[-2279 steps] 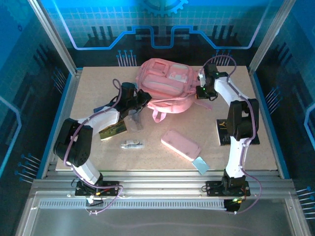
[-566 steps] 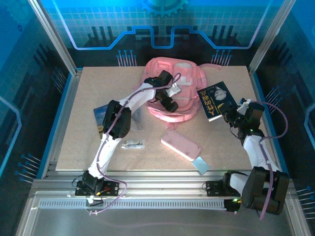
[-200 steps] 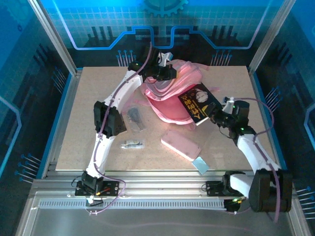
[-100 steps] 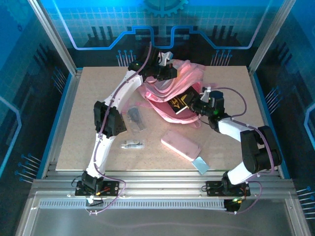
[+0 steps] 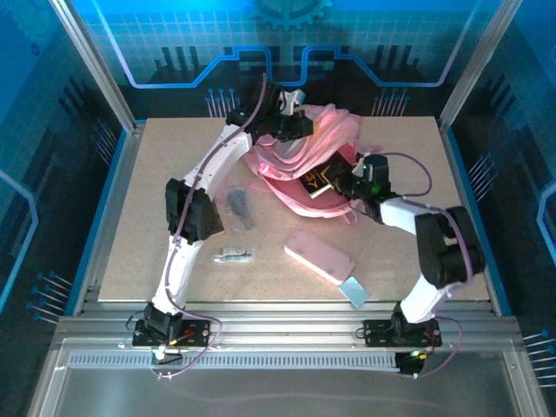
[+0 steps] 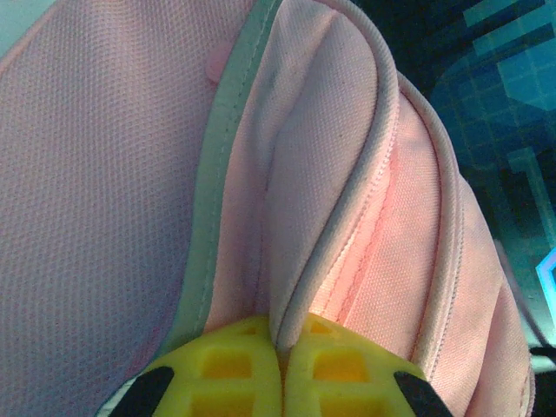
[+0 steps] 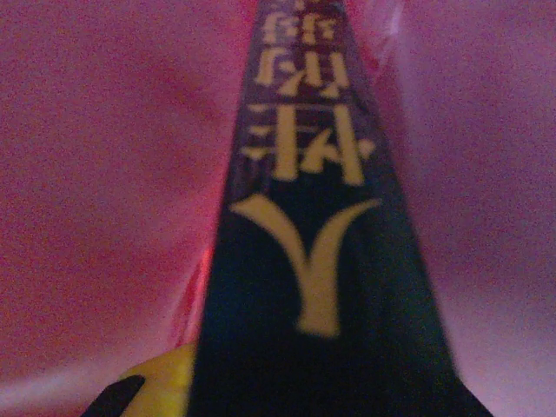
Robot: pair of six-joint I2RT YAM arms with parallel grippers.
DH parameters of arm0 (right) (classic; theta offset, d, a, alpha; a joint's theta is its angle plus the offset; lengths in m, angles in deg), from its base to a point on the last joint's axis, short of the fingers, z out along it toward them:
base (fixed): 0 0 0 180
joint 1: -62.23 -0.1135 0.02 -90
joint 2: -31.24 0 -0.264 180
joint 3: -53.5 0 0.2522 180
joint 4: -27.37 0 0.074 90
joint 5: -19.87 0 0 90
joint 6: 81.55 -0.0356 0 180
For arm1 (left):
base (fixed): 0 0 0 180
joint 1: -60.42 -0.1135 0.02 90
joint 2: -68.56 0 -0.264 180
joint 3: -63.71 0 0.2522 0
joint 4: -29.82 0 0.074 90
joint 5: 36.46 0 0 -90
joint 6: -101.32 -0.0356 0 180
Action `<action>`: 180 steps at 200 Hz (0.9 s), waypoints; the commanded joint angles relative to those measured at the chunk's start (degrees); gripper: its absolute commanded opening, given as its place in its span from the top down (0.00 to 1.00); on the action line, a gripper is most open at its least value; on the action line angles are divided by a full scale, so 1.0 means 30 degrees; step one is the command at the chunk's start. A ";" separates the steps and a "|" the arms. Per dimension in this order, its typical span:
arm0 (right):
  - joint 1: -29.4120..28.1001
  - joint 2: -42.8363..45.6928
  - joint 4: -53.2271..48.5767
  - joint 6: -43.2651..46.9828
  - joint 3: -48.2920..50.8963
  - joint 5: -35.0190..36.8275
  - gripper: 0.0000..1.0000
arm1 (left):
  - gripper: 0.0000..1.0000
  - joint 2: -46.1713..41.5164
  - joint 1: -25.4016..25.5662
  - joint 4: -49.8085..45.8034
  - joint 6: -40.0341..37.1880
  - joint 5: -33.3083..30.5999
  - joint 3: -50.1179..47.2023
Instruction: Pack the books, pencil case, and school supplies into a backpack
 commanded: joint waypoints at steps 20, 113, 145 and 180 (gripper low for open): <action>-0.0085 -0.3269 0.2309 -0.0676 -0.3303 -0.0093 1.00 | 1.00 -0.2367 0.0008 0.1973 0.0600 0.1338 0.0113; -0.0024 -0.7112 0.2091 -0.2456 -0.6000 0.0585 0.59 | 1.00 -0.2306 0.0023 0.0957 0.0127 0.0627 0.0022; 0.0380 -0.4437 -0.0071 -0.0692 -0.4407 0.0025 0.45 | 1.00 -0.1750 0.0007 0.1010 -0.0020 -0.0415 0.0007; 0.1166 -0.0722 -0.4410 0.2112 -0.2658 -0.0243 0.26 | 1.00 -0.1289 0.0013 0.1210 0.0145 -0.1016 -0.0009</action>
